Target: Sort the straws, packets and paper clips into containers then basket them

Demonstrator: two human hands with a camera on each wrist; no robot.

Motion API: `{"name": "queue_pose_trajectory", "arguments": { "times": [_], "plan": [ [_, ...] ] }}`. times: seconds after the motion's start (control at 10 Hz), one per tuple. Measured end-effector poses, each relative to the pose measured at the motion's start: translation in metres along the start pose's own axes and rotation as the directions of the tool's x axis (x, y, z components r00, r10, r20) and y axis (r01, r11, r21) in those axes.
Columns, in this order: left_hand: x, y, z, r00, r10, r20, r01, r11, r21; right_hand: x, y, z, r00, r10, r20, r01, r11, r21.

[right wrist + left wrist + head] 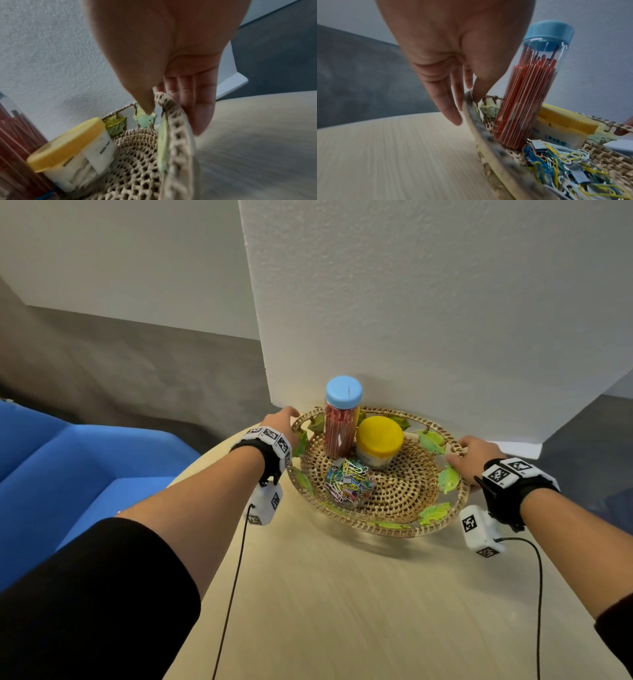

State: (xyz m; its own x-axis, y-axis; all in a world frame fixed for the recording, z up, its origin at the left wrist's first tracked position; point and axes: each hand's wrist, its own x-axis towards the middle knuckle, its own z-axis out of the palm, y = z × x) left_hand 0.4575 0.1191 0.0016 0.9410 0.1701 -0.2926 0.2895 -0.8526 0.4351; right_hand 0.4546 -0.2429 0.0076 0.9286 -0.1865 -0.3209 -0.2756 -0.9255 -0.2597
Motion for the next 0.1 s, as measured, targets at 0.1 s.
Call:
{"name": "queue_pose_trajectory", "arguments": {
  "times": [0.1],
  "plan": [
    [-0.0036, -0.0008, -0.0195, 0.998, 0.050, -0.038, -0.050, 0.999, -0.006, -0.0078, 0.0002, -0.0171, 0.999, -0.049, 0.015, 0.048, 0.996, 0.072]
  ]
}}
